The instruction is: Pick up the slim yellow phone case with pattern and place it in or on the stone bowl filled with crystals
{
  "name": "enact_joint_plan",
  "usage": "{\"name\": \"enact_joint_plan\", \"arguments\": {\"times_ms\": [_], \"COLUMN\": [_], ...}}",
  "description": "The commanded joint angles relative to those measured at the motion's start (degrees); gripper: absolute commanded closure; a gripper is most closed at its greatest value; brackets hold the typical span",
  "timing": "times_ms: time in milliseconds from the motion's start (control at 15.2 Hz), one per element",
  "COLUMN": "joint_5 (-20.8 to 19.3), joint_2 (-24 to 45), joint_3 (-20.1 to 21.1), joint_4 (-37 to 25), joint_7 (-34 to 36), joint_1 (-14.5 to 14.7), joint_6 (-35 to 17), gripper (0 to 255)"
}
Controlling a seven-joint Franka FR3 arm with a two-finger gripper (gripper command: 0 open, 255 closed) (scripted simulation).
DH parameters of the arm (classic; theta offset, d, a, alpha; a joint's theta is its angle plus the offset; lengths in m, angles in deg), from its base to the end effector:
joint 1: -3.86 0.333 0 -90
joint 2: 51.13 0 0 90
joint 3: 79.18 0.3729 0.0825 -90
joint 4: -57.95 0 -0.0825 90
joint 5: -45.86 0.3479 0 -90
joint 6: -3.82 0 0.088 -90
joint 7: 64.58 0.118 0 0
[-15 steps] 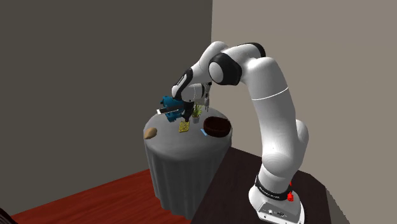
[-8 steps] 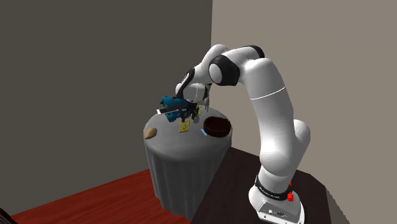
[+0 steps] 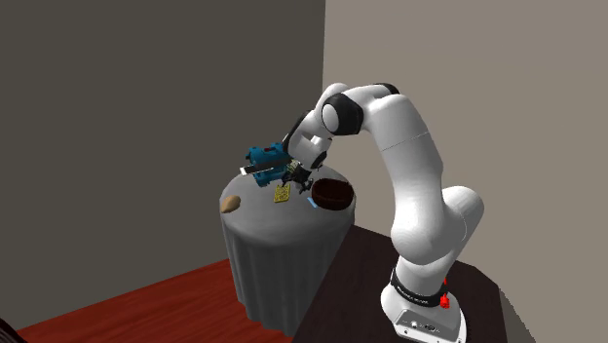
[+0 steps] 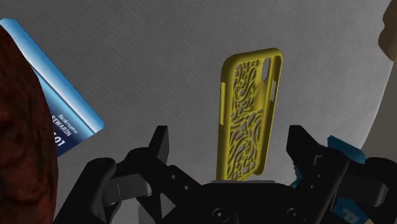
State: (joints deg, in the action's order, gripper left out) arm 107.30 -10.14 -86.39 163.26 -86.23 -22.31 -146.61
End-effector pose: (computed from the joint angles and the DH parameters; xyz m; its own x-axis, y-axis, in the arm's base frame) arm 0.5457 -0.3675 0.2044 0.4418 -0.8951 0.0598 -0.7839 -0.4176 -0.4595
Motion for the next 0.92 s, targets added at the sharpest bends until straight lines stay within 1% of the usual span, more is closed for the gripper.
{"name": "enact_joint_plan", "arguments": {"times_ms": [0,198,660,726,858], "joint_5": [0.96,1.50,1.49,1.49,1.49], "joint_2": [1.51,3.53,3.52,3.52,3.52], "joint_3": [0.61,1.16,1.16,1.16,1.16], "joint_4": [-1.11,-2.74,-2.73,-2.73,-2.73], "joint_7": [-0.11,-0.32,-0.31,-0.31,-0.31], "joint_1": [-0.12,-0.10,-0.10,-0.10,-0.10], "joint_6": [-0.66,-1.27,-1.27,-1.27,-1.27], "gripper": [0,0,0,255,255]}}
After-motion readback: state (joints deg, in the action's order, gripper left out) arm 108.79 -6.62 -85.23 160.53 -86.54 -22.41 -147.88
